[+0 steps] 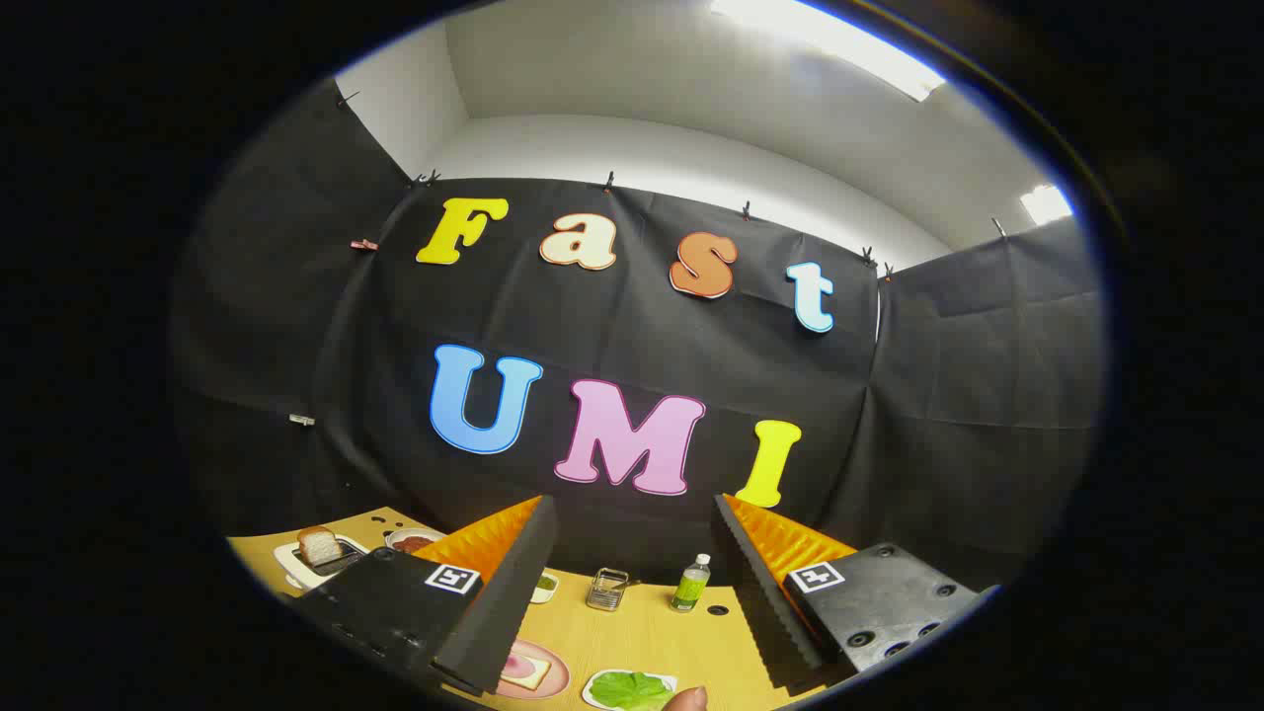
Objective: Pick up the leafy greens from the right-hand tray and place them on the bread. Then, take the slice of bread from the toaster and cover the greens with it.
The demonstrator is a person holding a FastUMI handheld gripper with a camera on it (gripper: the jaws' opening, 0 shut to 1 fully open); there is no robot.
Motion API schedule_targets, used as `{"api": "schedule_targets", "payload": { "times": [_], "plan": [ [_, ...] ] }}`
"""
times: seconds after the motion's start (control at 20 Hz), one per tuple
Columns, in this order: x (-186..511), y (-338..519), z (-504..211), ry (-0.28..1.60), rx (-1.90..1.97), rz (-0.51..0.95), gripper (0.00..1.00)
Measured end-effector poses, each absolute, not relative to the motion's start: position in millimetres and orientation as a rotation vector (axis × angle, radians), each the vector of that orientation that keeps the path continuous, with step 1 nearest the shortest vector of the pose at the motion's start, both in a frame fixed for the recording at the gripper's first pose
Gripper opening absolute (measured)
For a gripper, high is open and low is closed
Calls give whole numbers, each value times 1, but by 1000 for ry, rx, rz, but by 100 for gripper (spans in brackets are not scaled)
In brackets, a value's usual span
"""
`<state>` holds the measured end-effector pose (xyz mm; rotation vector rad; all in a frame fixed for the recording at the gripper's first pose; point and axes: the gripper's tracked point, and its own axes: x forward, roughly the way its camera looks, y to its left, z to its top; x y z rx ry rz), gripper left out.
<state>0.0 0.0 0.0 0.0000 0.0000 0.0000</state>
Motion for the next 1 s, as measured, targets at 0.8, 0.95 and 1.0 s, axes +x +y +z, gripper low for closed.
{"api": "schedule_targets", "payload": {
  "times": [0.8, 0.95, 1.0],
  "plan": [
    [-5, -13, -14, 25, -13, -18, 97],
    [-3, -8, -20, 35, -16, -5, 97],
    [-2, -6, -22, 37, -20, 2, 97]
  ]
}}
